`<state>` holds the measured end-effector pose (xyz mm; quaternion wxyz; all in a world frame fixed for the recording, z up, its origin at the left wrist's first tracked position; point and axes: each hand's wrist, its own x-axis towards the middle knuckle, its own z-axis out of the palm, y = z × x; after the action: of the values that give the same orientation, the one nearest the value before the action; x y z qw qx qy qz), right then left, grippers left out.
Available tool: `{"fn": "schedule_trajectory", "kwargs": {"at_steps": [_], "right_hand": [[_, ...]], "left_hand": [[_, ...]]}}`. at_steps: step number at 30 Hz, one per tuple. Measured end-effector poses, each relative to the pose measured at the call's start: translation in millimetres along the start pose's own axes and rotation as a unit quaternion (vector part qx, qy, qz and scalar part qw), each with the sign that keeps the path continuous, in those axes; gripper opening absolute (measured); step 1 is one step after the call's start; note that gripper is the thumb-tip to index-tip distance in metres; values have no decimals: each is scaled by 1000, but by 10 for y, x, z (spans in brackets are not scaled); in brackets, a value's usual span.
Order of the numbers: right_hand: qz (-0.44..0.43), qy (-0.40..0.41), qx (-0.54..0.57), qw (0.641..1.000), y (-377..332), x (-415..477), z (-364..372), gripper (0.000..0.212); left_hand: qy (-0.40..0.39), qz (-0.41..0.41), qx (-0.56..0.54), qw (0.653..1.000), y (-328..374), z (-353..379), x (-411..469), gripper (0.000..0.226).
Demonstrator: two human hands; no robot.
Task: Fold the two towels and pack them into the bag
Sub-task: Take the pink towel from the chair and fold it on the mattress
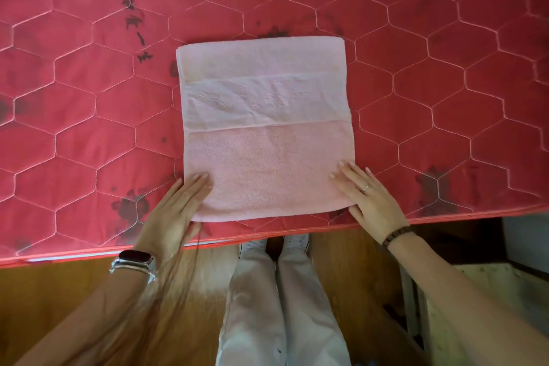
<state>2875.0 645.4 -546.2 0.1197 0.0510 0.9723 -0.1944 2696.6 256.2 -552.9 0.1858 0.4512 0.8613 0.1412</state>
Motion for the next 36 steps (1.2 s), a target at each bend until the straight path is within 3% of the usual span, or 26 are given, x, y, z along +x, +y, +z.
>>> {"fn": "schedule_trajectory", "kwargs": {"at_steps": [7,12,15,19,23,29,36], "right_hand": [[49,29,82,995,-56,-3,-32,44],[118,6,133,984,-120,-66,-109,42],[200,4,188,962,-195,-45,-177,36],[246,70,211,944,-217,141,-337,18],[245,128,242,930,-190,501,-536,25],[280,180,233,914,-74,1145,-699,23],[299,200,248,900,113,1848,-793,20]], "left_hand": [[89,-17,-81,993,42,6,-19,29],[77,-109,-147,980,174,-95,-95,38],[91,-232,-205,947,271,-234,-32,21],[124,-337,-299,884,232,-359,121,27],[175,-381,-362,833,158,-565,449,7],[233,-374,-327,836,-32,-763,1186,6],[239,-411,-295,829,-376,-840,1877,20]]}}
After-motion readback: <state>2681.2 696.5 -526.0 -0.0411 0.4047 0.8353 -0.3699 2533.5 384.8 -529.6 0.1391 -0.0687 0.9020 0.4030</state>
